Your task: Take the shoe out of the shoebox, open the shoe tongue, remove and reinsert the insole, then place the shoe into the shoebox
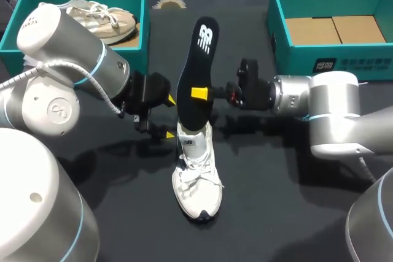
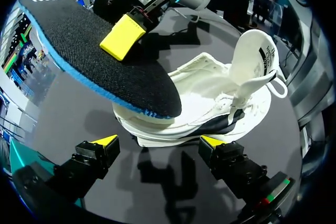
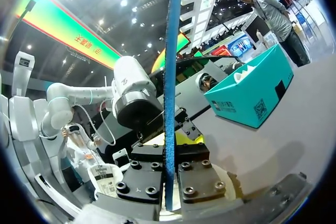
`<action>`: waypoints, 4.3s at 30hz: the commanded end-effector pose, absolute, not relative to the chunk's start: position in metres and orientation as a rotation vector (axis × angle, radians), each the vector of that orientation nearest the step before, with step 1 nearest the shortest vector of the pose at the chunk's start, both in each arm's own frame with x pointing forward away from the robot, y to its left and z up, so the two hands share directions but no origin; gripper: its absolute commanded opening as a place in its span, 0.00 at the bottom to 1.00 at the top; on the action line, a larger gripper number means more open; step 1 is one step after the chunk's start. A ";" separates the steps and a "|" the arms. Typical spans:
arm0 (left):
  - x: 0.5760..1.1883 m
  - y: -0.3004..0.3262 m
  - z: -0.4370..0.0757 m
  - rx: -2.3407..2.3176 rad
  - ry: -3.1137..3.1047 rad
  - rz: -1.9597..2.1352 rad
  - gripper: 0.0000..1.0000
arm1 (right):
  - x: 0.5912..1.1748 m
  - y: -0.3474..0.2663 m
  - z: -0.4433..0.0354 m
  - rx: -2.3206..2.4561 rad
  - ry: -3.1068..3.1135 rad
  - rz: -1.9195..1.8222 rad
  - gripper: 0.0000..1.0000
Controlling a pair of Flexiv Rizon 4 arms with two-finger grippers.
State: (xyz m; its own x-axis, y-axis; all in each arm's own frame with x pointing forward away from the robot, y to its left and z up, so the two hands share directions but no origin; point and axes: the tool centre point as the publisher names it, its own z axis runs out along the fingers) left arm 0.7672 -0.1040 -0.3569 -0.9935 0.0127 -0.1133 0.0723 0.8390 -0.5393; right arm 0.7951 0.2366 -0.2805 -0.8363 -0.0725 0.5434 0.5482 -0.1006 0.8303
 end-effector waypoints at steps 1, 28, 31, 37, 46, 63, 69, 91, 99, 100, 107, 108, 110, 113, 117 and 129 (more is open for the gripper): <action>0.766 -0.104 -0.358 0.067 2.909 -0.861 1.00 | 0.793 0.237 -0.282 -0.529 -1.761 -1.978 0.00; 0.766 -0.104 -0.358 0.067 2.909 -0.861 1.00 | 0.778 0.239 -0.290 -0.595 -1.831 -1.952 0.00; 0.766 -0.104 -0.358 0.067 2.909 -0.861 1.00 | 0.778 0.239 -0.293 -0.605 -1.831 -1.946 0.00; 0.766 -0.104 -0.358 0.067 2.909 -0.861 1.00 | 0.779 0.238 -0.299 -0.632 -1.833 -1.937 0.00; 0.766 -0.104 -0.358 0.067 2.909 -0.861 1.00 | 0.777 0.235 -0.307 -0.649 -1.823 -1.920 0.00; 0.766 -0.104 -0.358 0.067 2.909 -0.861 1.00 | 0.762 0.238 -0.316 -0.654 -1.806 -1.873 0.00; 0.766 -0.104 -0.358 0.067 2.909 -0.861 1.00 | 0.755 0.239 -0.321 -0.662 -1.800 -1.852 0.00; 0.766 -0.104 -0.358 0.067 2.909 -0.861 1.00 | 0.732 0.234 -0.340 -0.737 -1.834 -1.750 0.00; 0.766 -0.104 -0.358 0.067 2.909 -0.861 1.00 | 0.728 0.237 -0.342 -0.733 -1.839 -1.709 0.00; 0.766 -0.104 -0.358 0.067 2.909 -0.861 1.00 | 0.728 0.238 -0.342 -0.729 -1.839 -1.710 0.00; 0.766 -0.104 -0.358 0.067 2.909 -0.861 1.00 | 0.730 0.241 -0.338 -0.704 -1.839 -1.716 0.00; 0.766 -0.104 -0.358 0.067 2.909 -0.861 1.00 | 0.730 0.241 -0.338 -0.702 -1.840 -1.715 0.06; 0.766 -0.104 -0.358 0.067 2.909 -0.861 1.00 | 0.731 0.242 -0.337 -0.695 -1.840 -1.716 0.14; 0.766 -0.104 -0.358 0.067 2.909 -0.861 1.00 | 0.732 0.242 -0.337 -0.688 -1.841 -1.717 0.23; 0.766 -0.104 -0.358 0.067 2.909 -0.861 1.00 | 0.734 0.243 -0.334 -0.675 -1.844 -1.719 0.24; 0.766 -0.104 -0.358 0.067 2.909 -0.861 1.00 | 0.735 0.245 -0.326 -0.636 -1.863 -1.725 0.28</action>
